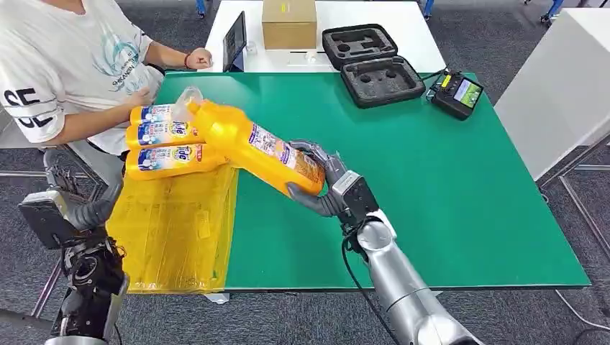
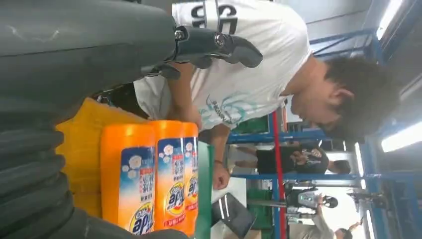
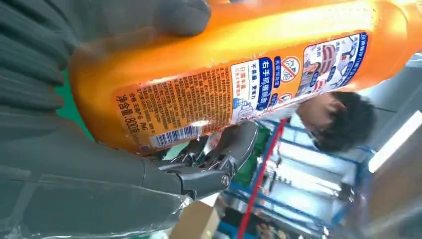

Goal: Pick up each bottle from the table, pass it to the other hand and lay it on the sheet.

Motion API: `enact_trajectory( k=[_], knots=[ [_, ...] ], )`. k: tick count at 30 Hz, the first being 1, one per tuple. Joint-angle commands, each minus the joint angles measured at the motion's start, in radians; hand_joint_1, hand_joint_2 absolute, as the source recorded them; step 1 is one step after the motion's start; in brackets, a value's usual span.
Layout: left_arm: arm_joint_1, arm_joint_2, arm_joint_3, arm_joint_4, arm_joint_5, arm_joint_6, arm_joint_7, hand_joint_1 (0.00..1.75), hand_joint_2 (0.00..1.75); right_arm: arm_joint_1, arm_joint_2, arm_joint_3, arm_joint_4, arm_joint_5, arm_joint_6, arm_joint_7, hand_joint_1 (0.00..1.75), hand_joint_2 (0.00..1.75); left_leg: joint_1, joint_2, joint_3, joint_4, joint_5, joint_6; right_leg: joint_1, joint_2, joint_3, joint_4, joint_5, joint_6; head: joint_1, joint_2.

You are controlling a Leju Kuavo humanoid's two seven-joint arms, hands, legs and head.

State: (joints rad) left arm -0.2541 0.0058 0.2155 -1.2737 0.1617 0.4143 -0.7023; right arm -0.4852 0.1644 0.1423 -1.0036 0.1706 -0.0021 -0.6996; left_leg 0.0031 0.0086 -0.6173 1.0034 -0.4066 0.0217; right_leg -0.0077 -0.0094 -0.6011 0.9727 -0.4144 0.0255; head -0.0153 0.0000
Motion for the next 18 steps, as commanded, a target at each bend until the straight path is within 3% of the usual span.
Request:
enact_trajectory(
  k=[1,6,9,10,18],
  knots=[
    [0.002,-0.077,0.148,-0.106,0.044,-0.030,0.004,0.00,1.75,0.042,0.008,0.009,-0.174,-0.057,-0.144,0.001,1.75,1.75,0.000,0.000,0.002,0.001,-0.002,-0.001,0.000,0.001,0.002,0.001,-0.002,0.000,0.000,0.000],
    [-0.017,-0.070,0.077,-0.062,0.066,-0.073,0.004,0.00,1.75,0.040,0.008,0.012,-0.116,-0.063,-0.143,0.001,1.75,1.75,0.000,-0.002,0.004,0.000,-0.002,-0.001,0.000,0.000,0.004,0.000,-0.002,-0.001,0.000,0.000],
    [-0.014,-0.057,-0.020,-0.035,0.156,-0.205,0.089,0.00,1.75,0.034,0.014,0.015,-0.044,-0.068,-0.123,0.001,1.75,1.75,0.000,-0.002,0.004,0.000,-0.001,-0.001,0.000,-0.001,0.004,-0.001,-0.001,-0.001,0.000,0.000],
    [-0.012,-0.051,-0.069,-0.018,0.236,-0.310,0.173,0.00,1.75,0.030,0.014,0.020,0.000,-0.073,-0.107,0.001,1.75,1.75,0.000,-0.002,0.002,-0.001,0.000,-0.001,0.000,-0.001,0.002,-0.001,-0.001,0.000,-0.001,0.000],
    [-0.012,-0.051,-0.069,-0.018,0.236,-0.310,0.173,0.00,1.75,0.030,0.014,0.020,0.000,-0.073,-0.107,0.001,1.75,1.75,0.000,0.000,0.002,-0.001,-0.001,-0.001,0.000,0.001,0.002,-0.001,0.000,0.000,0.000,0.000]
  ],
)
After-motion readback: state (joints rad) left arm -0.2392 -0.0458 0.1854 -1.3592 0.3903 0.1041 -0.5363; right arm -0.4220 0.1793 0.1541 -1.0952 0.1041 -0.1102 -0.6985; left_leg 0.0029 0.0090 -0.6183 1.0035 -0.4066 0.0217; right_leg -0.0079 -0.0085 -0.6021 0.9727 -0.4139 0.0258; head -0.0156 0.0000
